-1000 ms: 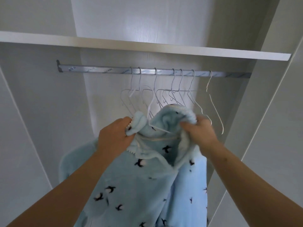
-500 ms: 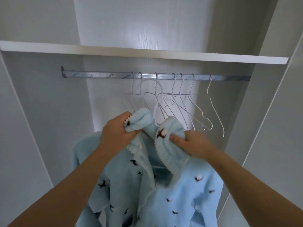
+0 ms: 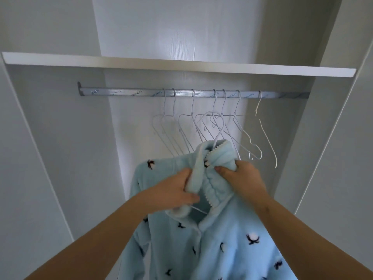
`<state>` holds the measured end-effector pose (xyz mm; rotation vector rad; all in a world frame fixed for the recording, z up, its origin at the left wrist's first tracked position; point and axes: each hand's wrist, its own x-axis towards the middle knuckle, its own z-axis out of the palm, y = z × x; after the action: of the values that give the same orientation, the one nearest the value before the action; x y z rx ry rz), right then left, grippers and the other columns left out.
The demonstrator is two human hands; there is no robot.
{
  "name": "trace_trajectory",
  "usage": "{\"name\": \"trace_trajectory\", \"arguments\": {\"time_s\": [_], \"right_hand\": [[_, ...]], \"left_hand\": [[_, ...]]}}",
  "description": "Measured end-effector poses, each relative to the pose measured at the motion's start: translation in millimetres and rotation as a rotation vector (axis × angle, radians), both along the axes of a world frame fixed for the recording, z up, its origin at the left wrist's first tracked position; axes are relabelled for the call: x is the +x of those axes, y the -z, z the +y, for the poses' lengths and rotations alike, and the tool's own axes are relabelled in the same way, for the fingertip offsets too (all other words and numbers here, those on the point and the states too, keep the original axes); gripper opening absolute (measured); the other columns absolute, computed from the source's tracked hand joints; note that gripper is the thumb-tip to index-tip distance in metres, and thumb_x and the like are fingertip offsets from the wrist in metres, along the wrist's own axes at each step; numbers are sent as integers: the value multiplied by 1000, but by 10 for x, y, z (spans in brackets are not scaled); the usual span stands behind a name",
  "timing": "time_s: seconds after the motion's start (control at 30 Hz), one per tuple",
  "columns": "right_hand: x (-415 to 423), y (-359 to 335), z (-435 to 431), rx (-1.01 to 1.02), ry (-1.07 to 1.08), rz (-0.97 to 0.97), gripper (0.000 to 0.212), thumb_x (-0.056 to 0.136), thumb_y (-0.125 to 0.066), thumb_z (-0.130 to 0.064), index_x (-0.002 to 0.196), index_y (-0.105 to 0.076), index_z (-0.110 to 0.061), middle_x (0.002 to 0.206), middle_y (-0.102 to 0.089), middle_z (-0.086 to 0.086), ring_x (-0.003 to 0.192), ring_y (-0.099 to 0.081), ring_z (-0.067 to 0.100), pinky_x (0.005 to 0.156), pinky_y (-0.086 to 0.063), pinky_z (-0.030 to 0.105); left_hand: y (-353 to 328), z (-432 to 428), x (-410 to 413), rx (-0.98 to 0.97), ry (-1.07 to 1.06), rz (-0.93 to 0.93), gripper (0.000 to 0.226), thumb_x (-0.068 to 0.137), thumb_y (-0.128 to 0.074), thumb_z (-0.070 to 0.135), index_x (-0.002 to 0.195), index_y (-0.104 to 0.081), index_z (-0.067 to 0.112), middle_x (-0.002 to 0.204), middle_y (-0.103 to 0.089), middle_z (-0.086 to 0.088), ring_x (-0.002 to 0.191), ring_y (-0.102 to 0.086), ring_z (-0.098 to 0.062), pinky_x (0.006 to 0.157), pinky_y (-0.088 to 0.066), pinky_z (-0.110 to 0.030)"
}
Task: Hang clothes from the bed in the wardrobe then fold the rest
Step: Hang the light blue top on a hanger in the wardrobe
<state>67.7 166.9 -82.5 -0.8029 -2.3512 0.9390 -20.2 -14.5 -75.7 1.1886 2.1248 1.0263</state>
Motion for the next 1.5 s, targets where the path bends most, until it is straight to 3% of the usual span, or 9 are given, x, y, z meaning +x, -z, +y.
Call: {"name": "trace_trajectory", "arguments": {"time_s": [0.07, 0.13, 0.37, 0.57, 0.8, 1.0, 1.2, 1.3, 1.5], "right_hand": [[24, 6, 22, -85, -23, 50, 23, 76, -68, -47, 74, -62, -25, 74, -66, -6, 74, -63, 16, 69, -50, 31], [26, 6, 7, -227, -76, 127, 23, 78, -71, -39, 79, -68, -16, 74, -70, 0, 70, -66, 17, 68, -53, 33], [-237, -14, -231, -835, -302, 158, 7, 87, -60, -14, 85, -67, -14, 68, -73, 0, 61, -69, 12, 53, -51, 20], [-925, -250, -720, -928, -415, 187, 12, 91, -54, -11, 84, -62, -15, 70, -68, 4, 61, -64, 15, 43, -48, 17], [-2130, -654, -1078, -845, -391, 225, 29, 94, -48, -9, 118, -55, 6, 119, -57, 28, 109, -56, 40, 92, -48, 44], [-3096, -906, -1264, -767, -388, 229, 32, 96, -42, -4, 125, -47, 10, 128, -51, 29, 118, -50, 39, 101, -41, 44], [-3624, -752, -1564, -811, -390, 82, 35, 94, -43, -3, 127, -46, 8, 129, -50, 29, 119, -50, 40, 98, -43, 43], [-3713, -598, -1721, -922, -373, 4, 34, 96, -40, -1, 128, -45, 11, 131, -49, 28, 121, -48, 38, 104, -39, 45], [-3572, -460, -1770, -1089, -552, 22, 28, 93, -36, 6, 115, -53, 8, 93, -57, 20, 83, -57, 29, 74, -53, 36]], "left_hand": [[23, -51, -30, -24, 140, -277, 36, 89, -60, 12, 119, -46, 25, 109, -56, 2, 103, -57, -16, 88, -52, -28], [36, -31, -128, 226, -63, -397, 36, 90, -54, 3, 123, -48, 17, 110, -59, -8, 98, -61, -20, 84, -54, -28], [102, 8, -458, 418, -767, -338, 12, 92, -51, 11, 98, -61, 15, 93, -61, -5, 76, -54, -16, 64, -45, -25], [-185, -210, -960, 507, -946, -211, 8, 91, -53, 14, 94, -60, 17, 104, -59, -7, 94, -53, -25, 72, -43, -29], [-456, -464, -1792, 602, -945, -205, 11, 91, -53, 17, 81, -55, 19, 87, -54, -1, 76, -50, -15, 63, -39, -27], [-516, -692, -2482, 700, -1062, -363, 7, 93, -50, 20, 86, -50, 20, 81, -50, 2, 78, -47, -15, 67, -39, -28], [-486, -758, -2830, 720, -1079, -419, 29, 89, -45, 5, 61, -48, 10, 40, -47, -1, 31, -42, -10, 33, -30, -12], [-428, -795, -2883, 661, -1110, -411, 30, 88, -44, 3, 59, -45, 11, 52, -44, -6, 44, -41, -17, 40, -32, -17], [-330, -827, -2836, 637, -1101, -396, 11, 89, -48, 8, 95, -56, 4, 71, -53, -10, 58, -49, -19, 51, -39, -24]]}}
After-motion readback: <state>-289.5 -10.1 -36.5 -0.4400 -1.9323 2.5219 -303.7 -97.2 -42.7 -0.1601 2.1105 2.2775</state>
